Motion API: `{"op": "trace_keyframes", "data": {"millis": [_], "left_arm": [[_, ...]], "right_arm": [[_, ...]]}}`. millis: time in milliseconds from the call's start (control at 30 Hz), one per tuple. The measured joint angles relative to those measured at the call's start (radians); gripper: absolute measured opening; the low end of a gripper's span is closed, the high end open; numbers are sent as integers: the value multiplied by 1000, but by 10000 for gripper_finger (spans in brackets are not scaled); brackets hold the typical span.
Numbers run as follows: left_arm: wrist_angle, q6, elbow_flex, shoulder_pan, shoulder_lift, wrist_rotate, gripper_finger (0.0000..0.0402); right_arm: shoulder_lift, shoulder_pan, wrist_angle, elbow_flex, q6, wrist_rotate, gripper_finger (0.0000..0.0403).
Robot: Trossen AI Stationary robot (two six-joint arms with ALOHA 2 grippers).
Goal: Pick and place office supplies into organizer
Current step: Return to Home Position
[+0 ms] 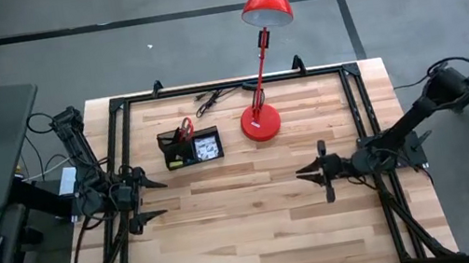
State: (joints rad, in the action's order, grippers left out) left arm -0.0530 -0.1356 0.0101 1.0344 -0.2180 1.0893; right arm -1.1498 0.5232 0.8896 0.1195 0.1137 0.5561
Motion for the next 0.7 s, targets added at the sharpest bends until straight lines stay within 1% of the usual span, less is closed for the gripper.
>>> {"op": "trace_keyframes", "data": {"millis": [167,300,367,400,500,600,700], "left_arm": [[-11,8,0,0,1,5,337],[-28,8,0,-3,9,101,337],[-28,10,0,-26,26,110,337],[-27,20,0,-46,38,86,337],[-25,56,2,-125,75,-34,337],[-24,111,16,-213,118,-108,337],[48,130,56,-294,160,-178,337]], "right_arm": [[104,-1,-3,-58,-34,16,53],[214,-13,-26,-105,-48,45,53],[265,-31,-82,-110,-40,39,53],[297,-38,-116,-110,-37,32,53],[360,-60,-184,-110,-38,-7,50],[429,-73,-232,-110,-55,-9,47],[507,-83,-296,-110,-75,-9,46]]}}
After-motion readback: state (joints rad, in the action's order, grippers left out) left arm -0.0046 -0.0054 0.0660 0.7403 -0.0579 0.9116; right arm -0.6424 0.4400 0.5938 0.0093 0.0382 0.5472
